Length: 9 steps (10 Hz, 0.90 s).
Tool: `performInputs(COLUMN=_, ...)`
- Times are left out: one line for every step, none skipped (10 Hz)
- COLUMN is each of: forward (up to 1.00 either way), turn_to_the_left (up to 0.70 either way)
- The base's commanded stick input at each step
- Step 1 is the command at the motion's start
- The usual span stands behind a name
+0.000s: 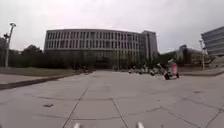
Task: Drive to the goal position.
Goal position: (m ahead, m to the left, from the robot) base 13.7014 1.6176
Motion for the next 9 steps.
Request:
performInputs(forward=0.50, turn_to_the_left=0.00)
performInputs(forward=0.50, turn_to_the_left=0.01)
performInputs(forward=0.50, turn_to_the_left=0.02)
performInputs(forward=0.50, turn_to_the_left=0.02)
performInputs(forward=0.50, turn_to_the_left=0.06)
performInputs(forward=0.50, turn_to_the_left=0.05)
performInputs(forward=0.50, turn_to_the_left=0.03)
performInputs(forward=0.50, turn_to_the_left=0.02)
performInputs(forward=0.50, turn_to_the_left=0.00)
